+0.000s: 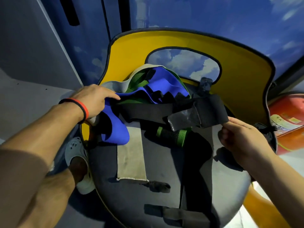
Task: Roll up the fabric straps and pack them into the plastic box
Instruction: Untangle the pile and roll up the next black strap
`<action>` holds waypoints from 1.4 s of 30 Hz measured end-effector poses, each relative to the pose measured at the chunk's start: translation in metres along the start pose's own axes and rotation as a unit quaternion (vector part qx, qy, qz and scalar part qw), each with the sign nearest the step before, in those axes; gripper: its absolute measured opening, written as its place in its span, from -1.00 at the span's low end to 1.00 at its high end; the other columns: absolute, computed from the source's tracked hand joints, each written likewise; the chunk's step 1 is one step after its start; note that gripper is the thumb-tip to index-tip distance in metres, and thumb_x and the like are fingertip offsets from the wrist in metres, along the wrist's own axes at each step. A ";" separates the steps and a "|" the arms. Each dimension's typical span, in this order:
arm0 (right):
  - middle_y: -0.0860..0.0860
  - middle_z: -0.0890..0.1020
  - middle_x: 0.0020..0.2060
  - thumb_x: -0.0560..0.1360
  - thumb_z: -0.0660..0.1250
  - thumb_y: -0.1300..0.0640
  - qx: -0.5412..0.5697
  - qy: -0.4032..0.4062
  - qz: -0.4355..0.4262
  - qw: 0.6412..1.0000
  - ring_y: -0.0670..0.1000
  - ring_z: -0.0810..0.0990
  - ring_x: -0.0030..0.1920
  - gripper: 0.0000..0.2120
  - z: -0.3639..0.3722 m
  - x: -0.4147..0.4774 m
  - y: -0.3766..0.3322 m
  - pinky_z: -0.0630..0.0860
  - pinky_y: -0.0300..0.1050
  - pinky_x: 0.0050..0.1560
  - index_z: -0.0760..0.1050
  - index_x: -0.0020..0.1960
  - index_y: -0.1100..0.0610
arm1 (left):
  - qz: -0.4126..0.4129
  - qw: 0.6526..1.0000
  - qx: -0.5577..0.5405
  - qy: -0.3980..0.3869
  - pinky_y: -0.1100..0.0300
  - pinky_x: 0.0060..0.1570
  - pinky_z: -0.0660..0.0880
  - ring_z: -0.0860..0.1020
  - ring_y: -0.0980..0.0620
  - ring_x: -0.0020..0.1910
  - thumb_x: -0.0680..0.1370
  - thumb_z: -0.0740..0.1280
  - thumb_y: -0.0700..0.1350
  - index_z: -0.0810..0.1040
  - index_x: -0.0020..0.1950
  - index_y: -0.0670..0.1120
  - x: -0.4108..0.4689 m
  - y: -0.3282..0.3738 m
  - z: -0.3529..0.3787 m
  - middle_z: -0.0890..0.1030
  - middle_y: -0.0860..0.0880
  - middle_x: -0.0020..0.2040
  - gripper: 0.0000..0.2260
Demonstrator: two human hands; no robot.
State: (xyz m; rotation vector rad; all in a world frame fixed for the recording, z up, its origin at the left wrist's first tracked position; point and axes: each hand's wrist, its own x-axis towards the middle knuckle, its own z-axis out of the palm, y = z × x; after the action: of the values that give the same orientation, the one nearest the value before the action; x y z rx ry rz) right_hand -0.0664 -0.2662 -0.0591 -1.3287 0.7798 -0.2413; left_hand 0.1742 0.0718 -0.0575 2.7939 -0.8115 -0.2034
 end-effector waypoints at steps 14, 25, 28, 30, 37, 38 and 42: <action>-0.02 0.44 -0.42 0.55 0.28 0.14 0.025 0.052 0.119 0.991 -0.08 0.35 -0.43 -0.84 -0.008 -0.011 -0.009 0.28 -0.26 -0.42 0.55 -0.15 0.17 | 0.231 0.965 -0.059 0.108 -0.01 0.30 0.30 0.45 0.03 0.29 0.42 0.34 0.23 0.66 -0.04 0.14 -0.021 0.129 0.022 0.50 0.14 0.27 -0.75; 0.00 0.62 -0.45 0.52 0.45 -0.04 -0.356 -0.066 -0.023 0.932 -0.03 0.52 -0.40 -0.70 0.007 -0.027 0.007 0.41 -0.16 -0.36 0.66 -0.27 0.15 | 0.151 0.984 -0.087 -0.042 0.01 0.22 0.48 0.56 0.01 0.20 0.59 0.32 0.14 0.47 0.41 0.18 -0.021 0.168 0.065 0.60 0.13 0.22 -0.62; -0.07 0.56 -0.26 0.46 0.46 -0.19 -0.500 0.014 -0.251 0.828 0.00 0.54 -0.23 -0.72 0.004 -0.026 0.007 0.42 -0.08 -0.28 0.58 -0.15 0.01 | 0.105 0.981 -0.152 -0.056 0.02 0.10 0.55 0.60 0.07 0.09 0.51 0.44 0.14 0.51 0.29 0.21 -0.021 0.165 0.061 0.65 0.18 0.11 -0.64; -0.05 0.50 -0.10 0.42 0.50 -0.18 -0.528 0.004 -0.392 0.754 0.04 0.49 -0.11 -0.65 0.011 -0.030 0.004 0.40 -0.02 -0.18 0.54 0.04 0.03 | 0.093 0.981 -0.160 -0.054 0.03 0.09 0.56 0.61 0.09 0.09 0.44 0.49 0.14 0.47 0.25 0.22 -0.021 0.165 0.060 0.66 0.20 0.14 -0.59; -0.04 0.57 -0.02 0.43 0.38 -0.11 -0.659 -0.034 -0.432 0.615 0.09 0.56 0.00 -0.67 0.039 -0.021 0.023 0.28 0.06 0.32 0.57 0.16 -0.04 | 0.144 0.985 -0.086 -0.046 0.01 0.15 0.49 0.59 -0.03 0.09 0.41 0.48 0.14 0.35 0.22 0.22 -0.028 0.174 0.060 0.63 0.19 0.07 -0.54; -0.07 0.60 -0.11 0.47 0.32 -0.10 -0.660 -0.035 -0.426 0.618 0.08 0.58 -0.05 -0.77 0.040 -0.017 0.024 0.30 0.03 0.29 0.60 0.06 -0.06 | 0.158 0.985 -0.054 -0.030 0.00 0.30 0.41 0.56 -0.01 0.12 0.41 0.47 0.17 0.36 0.21 0.20 -0.030 0.173 0.059 0.62 0.18 0.08 -0.54; -0.05 0.63 -0.29 0.51 0.29 -0.10 -0.610 -0.008 -0.371 0.700 0.10 0.62 -0.21 -0.78 0.035 -0.014 0.013 0.45 0.00 -0.08 0.55 -0.20 0.02 | 0.186 0.976 0.086 0.075 -0.22 0.52 0.08 0.46 -0.02 0.22 0.28 0.58 0.17 0.28 -0.01 0.06 -0.033 0.165 0.043 0.44 0.07 0.14 -0.44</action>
State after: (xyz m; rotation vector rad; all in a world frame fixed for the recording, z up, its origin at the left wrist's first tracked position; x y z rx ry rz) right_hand -0.0579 -0.2272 -0.0642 -2.9202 0.2488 -0.3574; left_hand 0.0543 -0.0534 -0.0552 2.6996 -1.3443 0.1461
